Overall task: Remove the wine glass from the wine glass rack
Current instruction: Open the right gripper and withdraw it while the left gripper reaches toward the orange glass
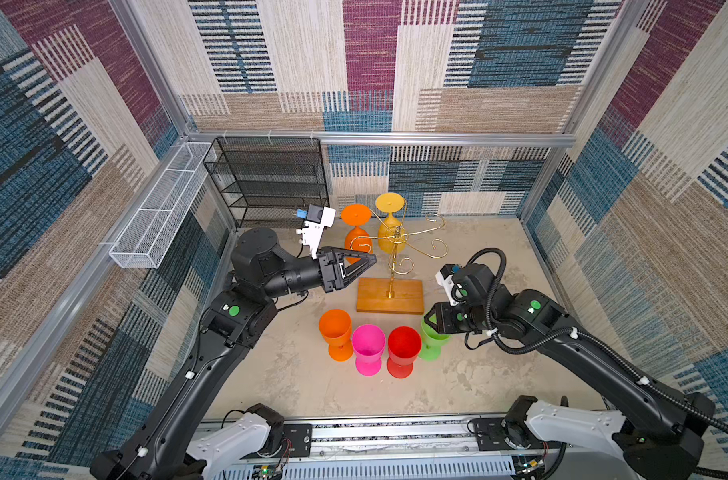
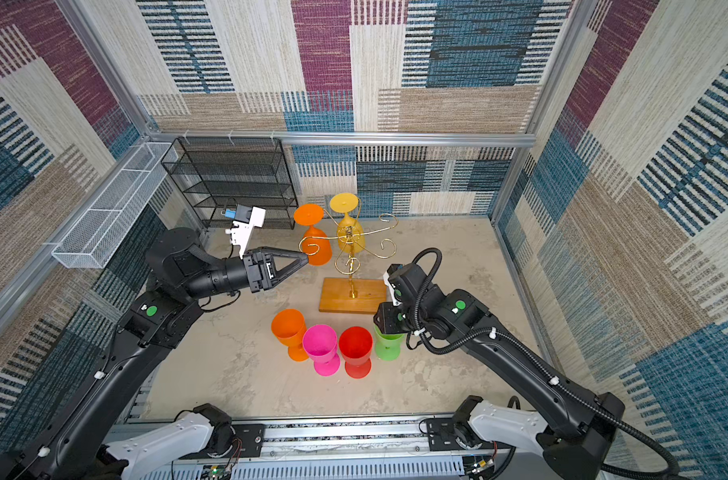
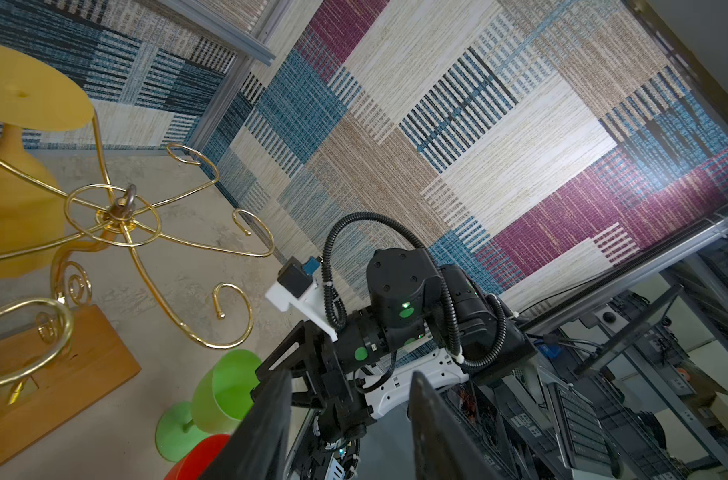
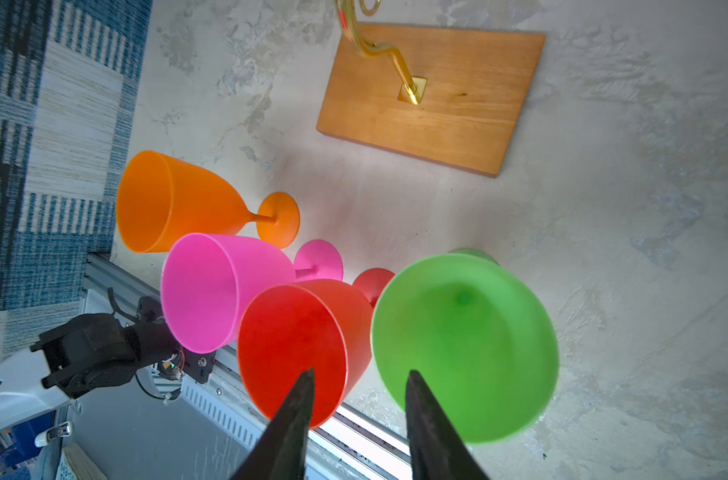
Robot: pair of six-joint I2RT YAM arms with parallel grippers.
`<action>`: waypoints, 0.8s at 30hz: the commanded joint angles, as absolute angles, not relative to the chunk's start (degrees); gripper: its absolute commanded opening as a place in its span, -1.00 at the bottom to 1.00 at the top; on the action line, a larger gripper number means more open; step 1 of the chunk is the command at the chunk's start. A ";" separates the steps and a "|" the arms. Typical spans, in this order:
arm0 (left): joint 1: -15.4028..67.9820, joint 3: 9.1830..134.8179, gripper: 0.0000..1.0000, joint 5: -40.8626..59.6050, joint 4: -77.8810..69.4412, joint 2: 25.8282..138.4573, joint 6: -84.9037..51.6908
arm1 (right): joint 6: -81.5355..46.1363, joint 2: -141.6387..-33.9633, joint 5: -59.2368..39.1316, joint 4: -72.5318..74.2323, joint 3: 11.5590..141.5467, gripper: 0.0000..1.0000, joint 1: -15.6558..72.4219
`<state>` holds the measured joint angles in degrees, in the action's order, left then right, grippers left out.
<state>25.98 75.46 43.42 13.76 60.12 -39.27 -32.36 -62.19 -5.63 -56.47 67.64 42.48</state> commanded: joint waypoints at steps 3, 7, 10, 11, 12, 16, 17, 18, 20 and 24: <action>20.39 75.97 -0.02 38.64 16.94 59.86 -41.36 | -36.46 -56.21 1.56 -54.76 66.80 -0.08 42.62; 14.43 72.61 0.01 42.25 8.76 62.01 -50.18 | -39.70 -50.37 8.11 -53.31 65.85 -0.06 42.63; 11.26 71.21 0.04 43.82 3.39 65.00 -54.02 | -42.13 -44.49 12.54 -50.34 63.84 0.06 42.60; 10.73 71.40 0.05 43.73 2.75 66.17 -54.21 | -42.84 -42.63 13.83 -49.42 63.12 0.11 42.57; 10.34 71.63 0.06 43.65 2.40 67.42 -54.36 | -43.23 -41.06 14.68 -48.74 62.41 0.16 42.62; 9.59 71.87 0.08 44.38 -0.93 71.35 -56.18 | -43.93 -38.64 16.99 -49.19 61.40 0.21 42.62; 9.58 71.72 0.08 44.50 -1.97 72.28 -56.76 | -44.14 -38.42 17.41 -49.45 61.18 0.22 42.56; 9.58 71.76 0.09 44.69 -3.16 73.24 -57.29 | -44.21 -38.19 17.73 -49.56 60.92 0.22 42.54; 9.62 71.66 0.09 44.98 -5.13 75.06 -58.44 | -44.07 -37.82 18.17 -49.32 60.35 0.23 42.61; 9.58 71.80 0.09 45.45 -8.88 78.26 -59.97 | -43.68 -37.29 18.94 -48.75 59.94 0.23 42.62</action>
